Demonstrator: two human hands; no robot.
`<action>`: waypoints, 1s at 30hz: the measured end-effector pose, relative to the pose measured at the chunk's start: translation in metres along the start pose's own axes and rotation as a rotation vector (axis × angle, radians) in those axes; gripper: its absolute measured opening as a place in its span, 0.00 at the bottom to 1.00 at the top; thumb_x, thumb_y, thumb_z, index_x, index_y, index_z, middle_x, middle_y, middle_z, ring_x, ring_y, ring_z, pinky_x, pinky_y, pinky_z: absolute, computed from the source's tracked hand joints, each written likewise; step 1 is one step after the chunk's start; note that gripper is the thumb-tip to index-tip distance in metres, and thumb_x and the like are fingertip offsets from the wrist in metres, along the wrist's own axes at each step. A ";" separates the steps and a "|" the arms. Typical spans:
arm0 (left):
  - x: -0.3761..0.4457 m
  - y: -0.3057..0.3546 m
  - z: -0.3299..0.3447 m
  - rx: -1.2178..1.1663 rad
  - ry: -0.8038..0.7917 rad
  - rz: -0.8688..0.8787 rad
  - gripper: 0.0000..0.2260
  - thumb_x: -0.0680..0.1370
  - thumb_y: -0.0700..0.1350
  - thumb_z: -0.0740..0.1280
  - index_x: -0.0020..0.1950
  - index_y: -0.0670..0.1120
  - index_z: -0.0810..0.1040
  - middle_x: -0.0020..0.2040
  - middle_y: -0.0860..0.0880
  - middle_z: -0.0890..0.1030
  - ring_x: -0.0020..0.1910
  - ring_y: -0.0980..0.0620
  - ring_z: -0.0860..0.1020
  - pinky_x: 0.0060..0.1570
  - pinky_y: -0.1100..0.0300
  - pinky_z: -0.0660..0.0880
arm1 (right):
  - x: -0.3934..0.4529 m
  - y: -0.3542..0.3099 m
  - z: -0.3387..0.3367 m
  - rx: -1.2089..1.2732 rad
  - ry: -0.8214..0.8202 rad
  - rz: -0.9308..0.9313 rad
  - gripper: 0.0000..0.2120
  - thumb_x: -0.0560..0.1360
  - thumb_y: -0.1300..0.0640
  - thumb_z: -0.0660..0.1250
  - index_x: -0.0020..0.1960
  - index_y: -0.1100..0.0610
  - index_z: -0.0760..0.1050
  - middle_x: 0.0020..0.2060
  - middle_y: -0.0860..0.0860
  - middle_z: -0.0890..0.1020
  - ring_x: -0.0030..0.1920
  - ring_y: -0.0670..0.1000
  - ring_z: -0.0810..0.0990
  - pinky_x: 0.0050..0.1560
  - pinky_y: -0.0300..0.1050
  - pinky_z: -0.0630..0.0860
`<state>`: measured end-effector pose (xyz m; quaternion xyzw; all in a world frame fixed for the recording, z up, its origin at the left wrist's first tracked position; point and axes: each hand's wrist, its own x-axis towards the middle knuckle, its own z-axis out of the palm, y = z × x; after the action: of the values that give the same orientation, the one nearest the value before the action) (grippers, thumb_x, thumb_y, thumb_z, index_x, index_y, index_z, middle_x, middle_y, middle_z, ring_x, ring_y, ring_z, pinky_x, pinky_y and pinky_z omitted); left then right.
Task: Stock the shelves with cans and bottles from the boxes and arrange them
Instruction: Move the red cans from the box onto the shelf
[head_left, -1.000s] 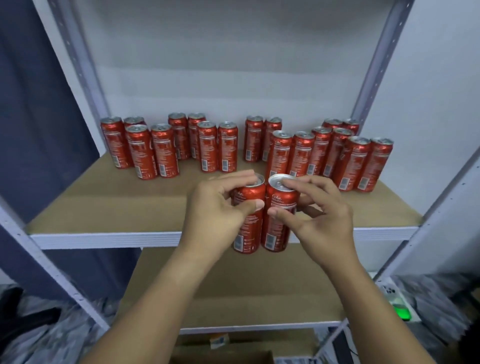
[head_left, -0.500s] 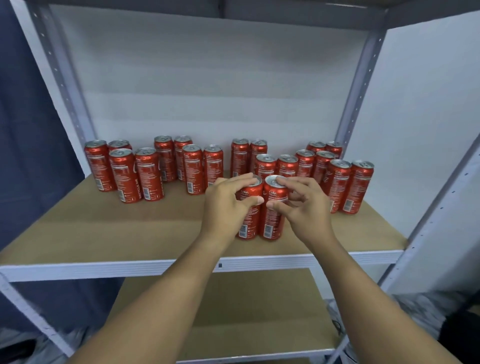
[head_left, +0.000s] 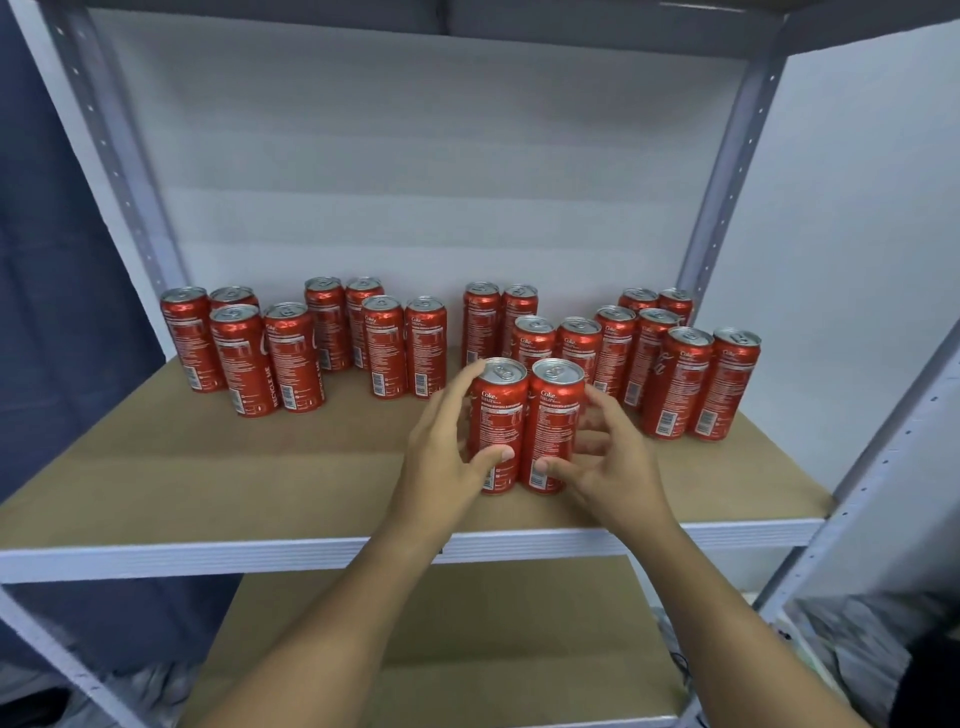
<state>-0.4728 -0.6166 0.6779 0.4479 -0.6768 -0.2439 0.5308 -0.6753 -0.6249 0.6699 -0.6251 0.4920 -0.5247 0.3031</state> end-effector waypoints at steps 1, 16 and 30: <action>0.003 -0.002 0.000 0.005 -0.004 -0.003 0.39 0.74 0.40 0.78 0.77 0.63 0.64 0.72 0.59 0.71 0.71 0.58 0.72 0.66 0.48 0.78 | 0.002 0.001 0.000 -0.018 -0.002 0.000 0.44 0.63 0.66 0.83 0.75 0.53 0.68 0.52 0.47 0.81 0.47 0.39 0.83 0.44 0.32 0.79; 0.038 -0.033 0.007 -0.006 -0.063 -0.031 0.44 0.75 0.36 0.76 0.80 0.66 0.57 0.71 0.75 0.66 0.72 0.66 0.70 0.71 0.45 0.73 | 0.028 0.004 0.013 -0.152 0.022 0.026 0.42 0.68 0.62 0.80 0.77 0.50 0.66 0.61 0.46 0.81 0.58 0.44 0.82 0.63 0.42 0.77; -0.125 -0.044 0.010 0.292 0.048 0.135 0.08 0.78 0.40 0.73 0.56 0.45 0.81 0.48 0.54 0.80 0.44 0.65 0.75 0.48 0.74 0.71 | -0.128 0.028 0.060 -0.449 0.196 -0.176 0.09 0.75 0.62 0.73 0.53 0.57 0.76 0.41 0.46 0.74 0.40 0.39 0.69 0.46 0.22 0.64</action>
<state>-0.4621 -0.5309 0.5769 0.4794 -0.7209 -0.0960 0.4912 -0.6221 -0.5227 0.5826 -0.6633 0.5670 -0.4846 0.0608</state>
